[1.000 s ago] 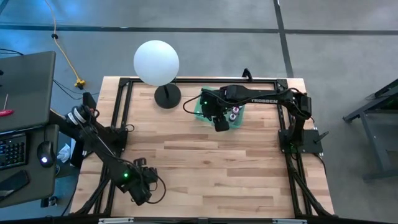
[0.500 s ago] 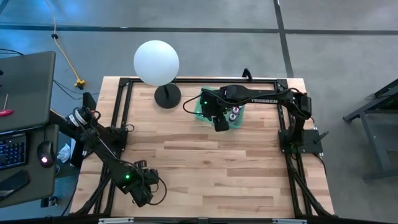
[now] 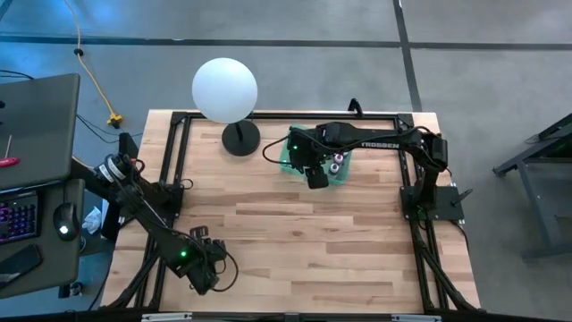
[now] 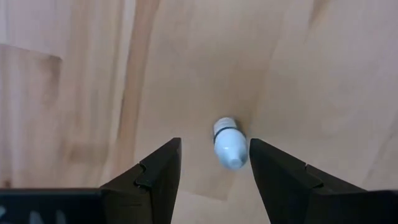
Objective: Pick & Place food coloring
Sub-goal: Put the small black food coloring bottle into the green bin
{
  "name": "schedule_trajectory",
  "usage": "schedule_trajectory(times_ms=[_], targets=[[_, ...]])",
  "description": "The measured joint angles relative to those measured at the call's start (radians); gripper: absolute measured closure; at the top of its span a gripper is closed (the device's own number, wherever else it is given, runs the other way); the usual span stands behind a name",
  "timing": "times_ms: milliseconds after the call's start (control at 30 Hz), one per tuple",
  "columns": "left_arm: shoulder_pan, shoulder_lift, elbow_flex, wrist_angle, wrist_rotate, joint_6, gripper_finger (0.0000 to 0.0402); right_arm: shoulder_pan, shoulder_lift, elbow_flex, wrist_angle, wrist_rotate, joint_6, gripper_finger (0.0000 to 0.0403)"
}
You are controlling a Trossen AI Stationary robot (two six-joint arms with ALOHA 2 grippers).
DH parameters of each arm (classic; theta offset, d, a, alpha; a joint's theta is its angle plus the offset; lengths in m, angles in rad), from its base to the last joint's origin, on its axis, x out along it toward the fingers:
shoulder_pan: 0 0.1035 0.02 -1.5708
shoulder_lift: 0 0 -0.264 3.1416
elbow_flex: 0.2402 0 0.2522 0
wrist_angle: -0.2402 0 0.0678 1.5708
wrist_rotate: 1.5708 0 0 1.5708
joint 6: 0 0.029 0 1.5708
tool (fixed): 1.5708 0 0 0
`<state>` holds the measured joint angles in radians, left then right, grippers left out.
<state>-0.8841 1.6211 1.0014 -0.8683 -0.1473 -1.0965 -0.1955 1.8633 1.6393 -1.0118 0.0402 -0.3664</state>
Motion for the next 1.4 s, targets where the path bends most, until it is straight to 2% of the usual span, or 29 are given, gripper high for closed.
schedule_trajectory(times_ms=[167,467,700,800,933,1033,1133,1267,1400], targets=[[0.0,0.001,-0.052,0.073,0.013,0.0,0.0215,0.0,0.0,0.0,0.011,0.0,0.0,0.0226],[0.0,0.001,-0.064,0.075,0.014,0.054,0.0221,0.0,0.0,0.0,0.041,0.0,0.0,0.0226],[0.004,0.001,-0.064,0.092,0.002,0.106,0.0287,0.0,0.0,0.0,-0.009,-0.001,0.008,0.0226],[0.038,-0.001,-0.064,0.093,0.02,0.106,0.032,0.0,0.0,0.0,-0.041,-0.038,0.036,0.0226],[0.139,-0.006,-0.031,0.081,0.074,0.171,0.0351,0.0,-0.001,0.0,-0.152,-0.088,0.054,0.0226],[0.238,-0.011,0.014,0.078,0.098,0.327,0.0353,0.0,-0.007,0.0,-0.228,-0.097,0.1,0.0226],[0.354,-0.011,0.067,0.08,0.063,0.525,0.0338,0.003,-0.021,0.0,-0.26,-0.103,0.131,0.0226],[0.527,-0.011,0.141,0.079,-0.007,0.786,0.0322,0.006,-0.065,0.0,-0.3,-0.121,0.094,0.0226],[0.714,-0.012,0.207,0.092,-0.035,0.983,0.032,-0.005,-0.133,0.0,-0.293,-0.118,0.068,0.0226]])
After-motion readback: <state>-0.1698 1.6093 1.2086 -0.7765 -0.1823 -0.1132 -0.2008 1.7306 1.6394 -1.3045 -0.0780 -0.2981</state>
